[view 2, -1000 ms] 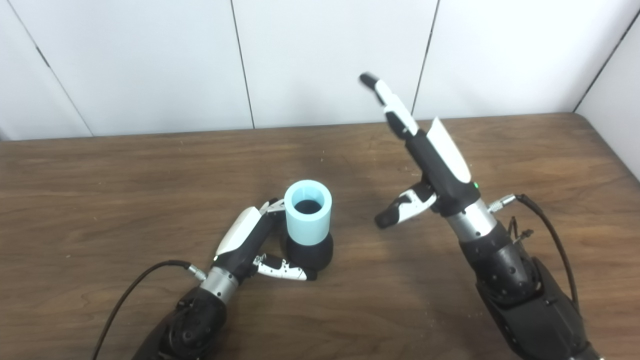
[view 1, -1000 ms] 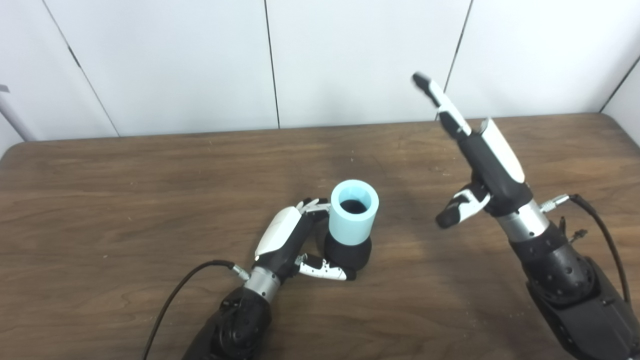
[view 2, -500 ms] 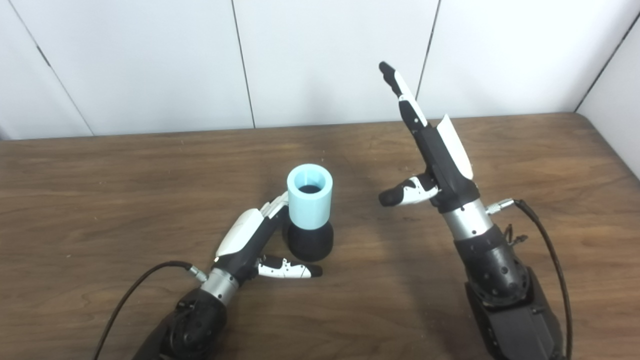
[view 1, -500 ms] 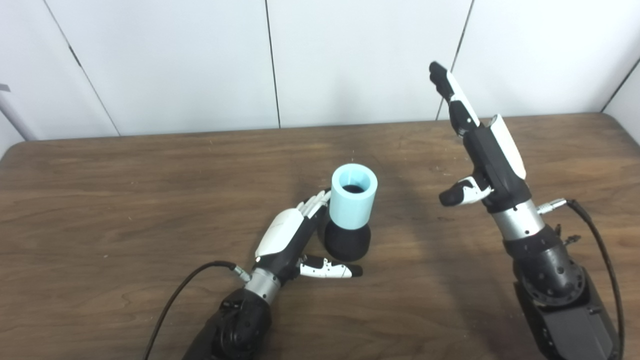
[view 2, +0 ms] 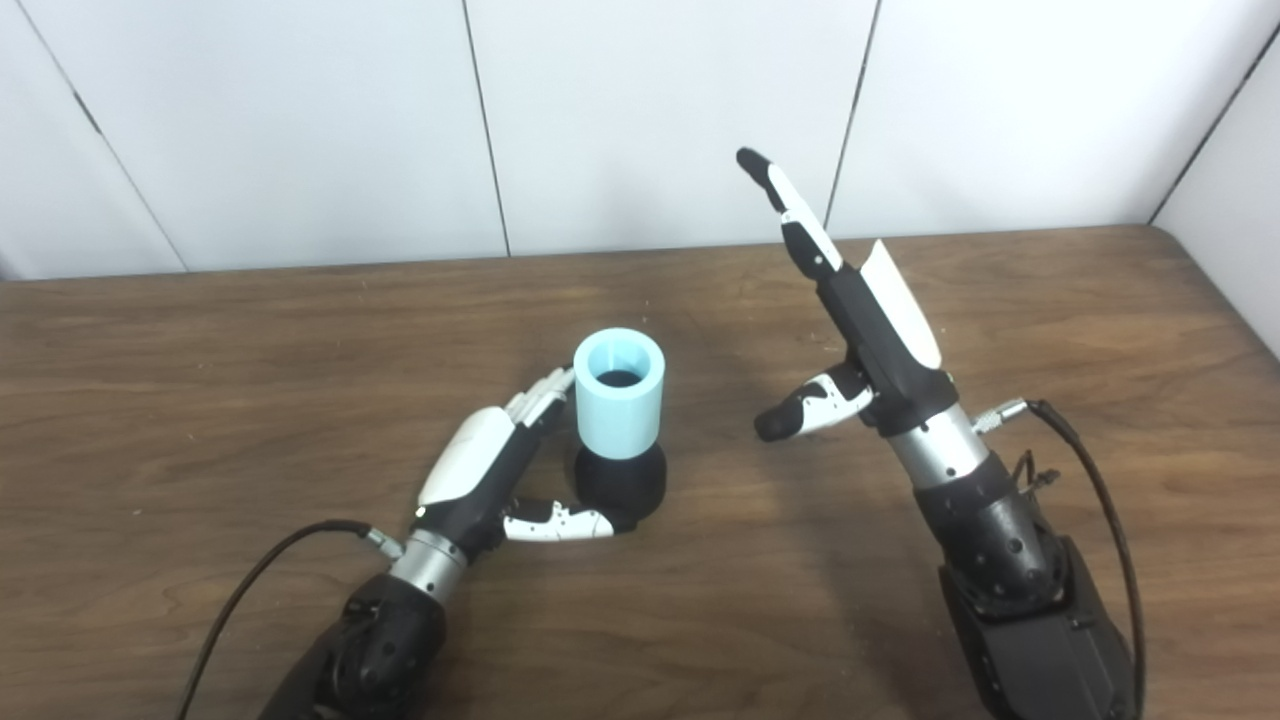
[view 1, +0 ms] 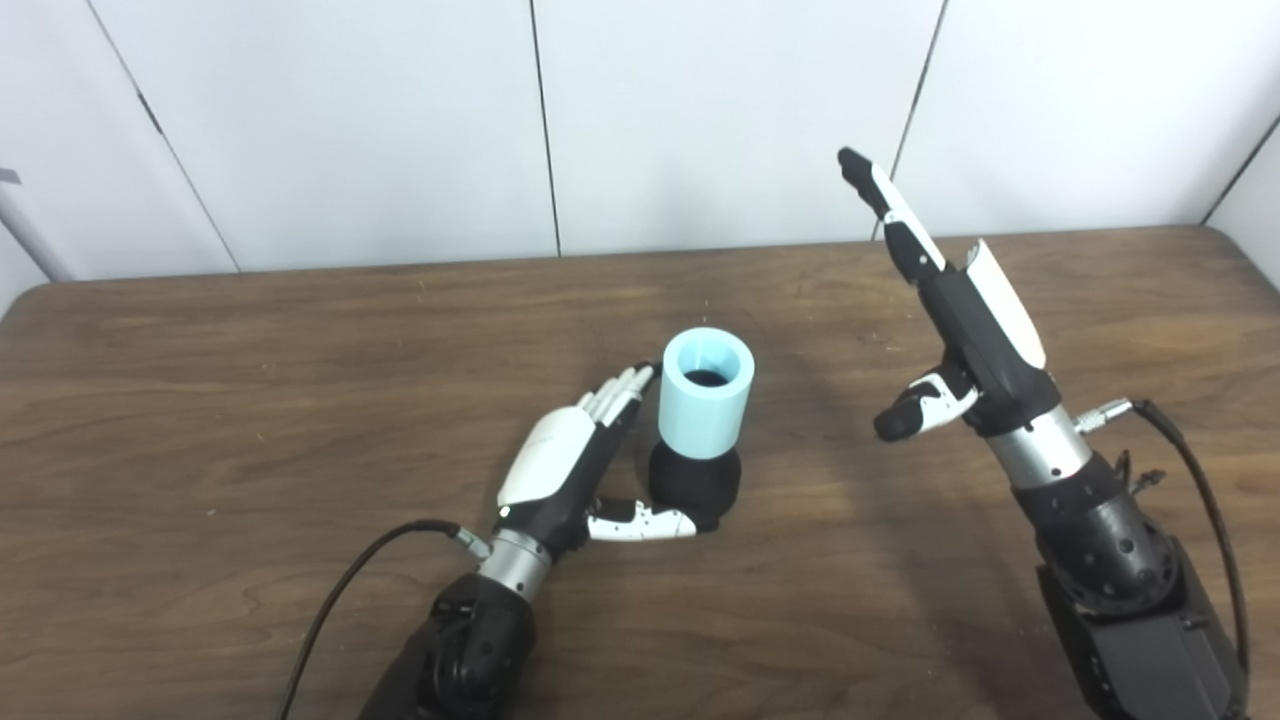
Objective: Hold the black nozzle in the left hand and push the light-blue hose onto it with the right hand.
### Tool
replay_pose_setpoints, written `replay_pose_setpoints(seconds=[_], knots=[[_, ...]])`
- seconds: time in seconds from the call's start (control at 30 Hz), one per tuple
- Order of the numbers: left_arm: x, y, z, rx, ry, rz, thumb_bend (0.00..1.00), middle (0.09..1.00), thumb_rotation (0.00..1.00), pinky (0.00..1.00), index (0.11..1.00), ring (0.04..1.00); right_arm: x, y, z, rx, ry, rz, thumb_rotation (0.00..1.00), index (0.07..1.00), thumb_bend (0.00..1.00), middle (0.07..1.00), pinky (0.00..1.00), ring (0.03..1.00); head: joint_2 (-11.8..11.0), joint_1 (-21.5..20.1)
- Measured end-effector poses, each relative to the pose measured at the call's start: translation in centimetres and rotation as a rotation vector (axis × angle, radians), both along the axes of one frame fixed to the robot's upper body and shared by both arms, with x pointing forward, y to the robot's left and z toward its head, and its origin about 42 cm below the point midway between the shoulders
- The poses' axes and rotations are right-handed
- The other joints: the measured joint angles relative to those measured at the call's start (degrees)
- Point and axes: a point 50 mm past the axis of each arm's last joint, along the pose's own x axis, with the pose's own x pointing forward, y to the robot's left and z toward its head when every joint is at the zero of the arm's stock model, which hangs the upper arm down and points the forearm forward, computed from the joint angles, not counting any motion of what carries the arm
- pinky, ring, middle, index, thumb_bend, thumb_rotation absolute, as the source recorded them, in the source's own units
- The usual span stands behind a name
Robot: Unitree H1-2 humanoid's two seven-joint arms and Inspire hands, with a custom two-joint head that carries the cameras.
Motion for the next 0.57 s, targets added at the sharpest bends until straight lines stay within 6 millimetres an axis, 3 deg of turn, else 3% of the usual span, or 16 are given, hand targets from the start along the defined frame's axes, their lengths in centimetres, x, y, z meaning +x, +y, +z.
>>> replay_pose_setpoints(seconds=[0.2,0.4,0.57], knots=[[0.2,1.9,0.8,-0.052,-0.087,0.073,1.00,1.000,0.67,1.00,1.000,1.000,-0.2,0.1,-1.6,0.043,0.043,-0.021,0.93,1.000,1.00,1.000,1.00,1.000,-0.35,0.96],[0.0,3.1,1.4,-0.124,-0.151,0.147,1.00,1.000,0.73,1.00,1.000,1.000,-1.4,1.4,-5.6,0.182,0.172,-0.047,0.92,1.000,1.00,1.000,1.00,1.000,-0.70,1.32],[-0.7,3.9,1.6,-0.161,-0.165,0.191,1.00,1.000,0.81,1.00,1.000,1.000,-1.6,0.8,-6.4,0.242,0.198,-0.071,0.90,1.000,1.00,1.000,1.00,1.000,-1.23,0.62]])
